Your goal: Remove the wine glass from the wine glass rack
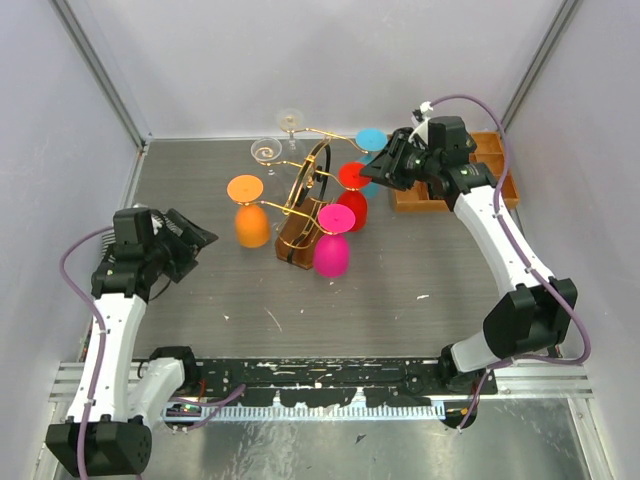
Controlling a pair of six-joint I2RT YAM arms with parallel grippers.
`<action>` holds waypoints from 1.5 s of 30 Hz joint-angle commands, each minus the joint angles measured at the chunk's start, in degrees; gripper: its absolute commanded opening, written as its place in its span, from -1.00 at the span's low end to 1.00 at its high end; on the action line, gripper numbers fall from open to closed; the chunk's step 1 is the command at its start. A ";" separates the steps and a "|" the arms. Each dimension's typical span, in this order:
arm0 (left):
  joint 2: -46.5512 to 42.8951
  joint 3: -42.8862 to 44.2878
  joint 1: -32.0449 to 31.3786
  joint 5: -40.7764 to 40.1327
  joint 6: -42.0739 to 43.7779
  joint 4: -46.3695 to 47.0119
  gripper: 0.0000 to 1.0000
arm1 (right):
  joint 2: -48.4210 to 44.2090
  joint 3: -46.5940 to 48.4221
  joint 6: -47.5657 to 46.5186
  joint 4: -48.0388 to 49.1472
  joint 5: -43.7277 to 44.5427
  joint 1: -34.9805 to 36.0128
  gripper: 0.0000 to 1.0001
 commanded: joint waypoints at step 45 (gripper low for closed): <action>0.63 -4.49 -0.08 8.66 0.56 -0.50 0.76 | -9.26 -6.25 7.77 8.36 -0.12 0.81 -0.97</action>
